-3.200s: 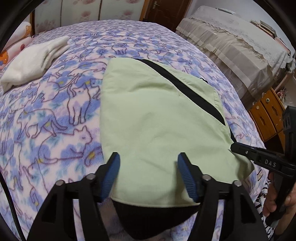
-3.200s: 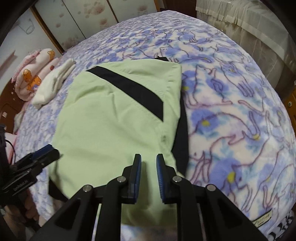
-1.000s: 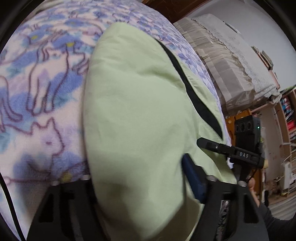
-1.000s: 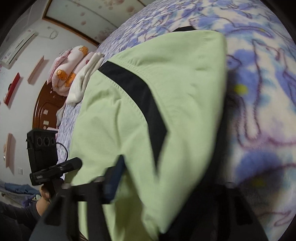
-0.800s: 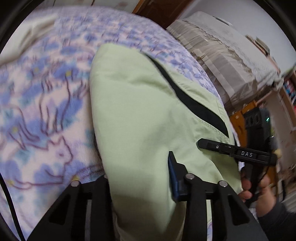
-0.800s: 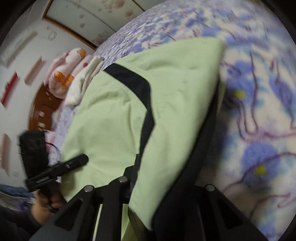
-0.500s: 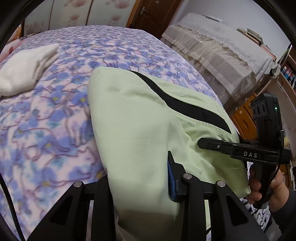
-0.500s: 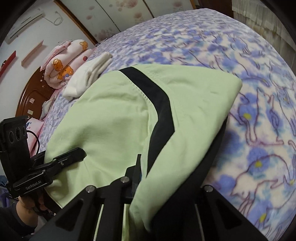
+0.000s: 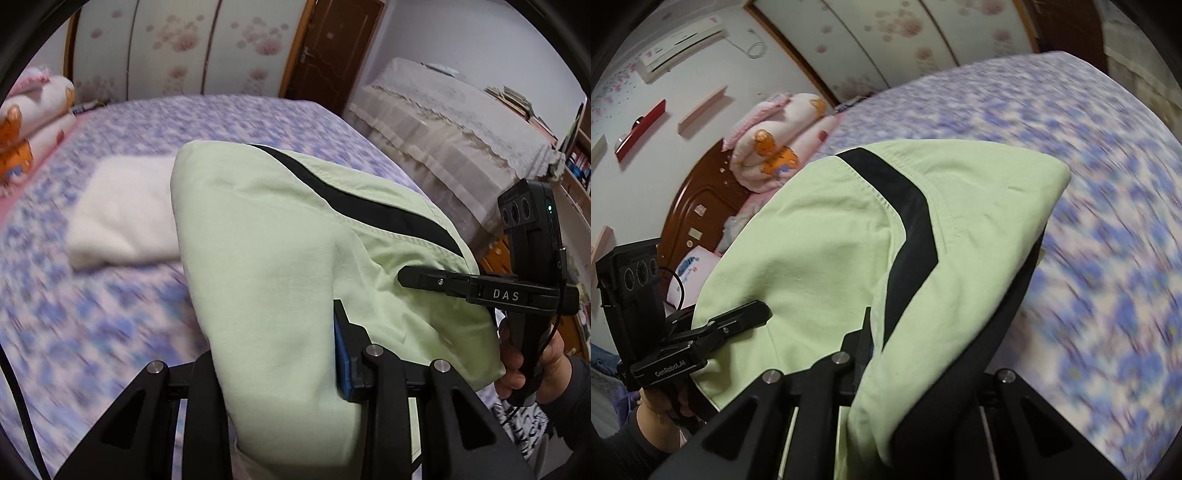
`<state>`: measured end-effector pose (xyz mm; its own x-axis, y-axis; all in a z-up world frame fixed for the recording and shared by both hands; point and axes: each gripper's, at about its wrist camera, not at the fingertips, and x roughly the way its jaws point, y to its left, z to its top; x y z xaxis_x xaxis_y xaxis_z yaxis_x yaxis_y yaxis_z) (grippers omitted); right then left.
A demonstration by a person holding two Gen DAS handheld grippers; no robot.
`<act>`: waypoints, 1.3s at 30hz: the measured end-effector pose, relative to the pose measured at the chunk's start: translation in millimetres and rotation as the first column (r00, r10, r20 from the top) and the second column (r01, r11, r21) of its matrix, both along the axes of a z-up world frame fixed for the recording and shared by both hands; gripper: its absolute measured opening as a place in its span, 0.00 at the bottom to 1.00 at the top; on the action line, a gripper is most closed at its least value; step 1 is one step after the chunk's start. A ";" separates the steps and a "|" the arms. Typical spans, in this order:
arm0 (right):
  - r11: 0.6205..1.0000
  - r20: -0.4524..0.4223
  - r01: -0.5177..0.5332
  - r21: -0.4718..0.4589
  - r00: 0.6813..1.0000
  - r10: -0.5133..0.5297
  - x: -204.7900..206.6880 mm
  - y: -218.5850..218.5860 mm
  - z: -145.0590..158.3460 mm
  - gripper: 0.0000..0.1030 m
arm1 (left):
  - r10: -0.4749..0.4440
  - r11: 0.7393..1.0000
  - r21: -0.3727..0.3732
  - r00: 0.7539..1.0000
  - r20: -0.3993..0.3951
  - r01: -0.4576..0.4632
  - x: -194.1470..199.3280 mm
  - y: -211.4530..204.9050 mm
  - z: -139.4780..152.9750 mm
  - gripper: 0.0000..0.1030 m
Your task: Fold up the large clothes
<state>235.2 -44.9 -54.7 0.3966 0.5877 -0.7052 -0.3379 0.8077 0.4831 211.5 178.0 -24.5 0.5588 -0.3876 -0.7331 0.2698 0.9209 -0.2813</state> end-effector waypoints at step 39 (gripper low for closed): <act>0.978 -0.035 0.006 -0.208 0.999 -0.014 279.0 207.6 -90.2 0.30 | 0.254 0.954 0.147 0.965 0.066 -0.262 292.5 254.5 -78.5 0.71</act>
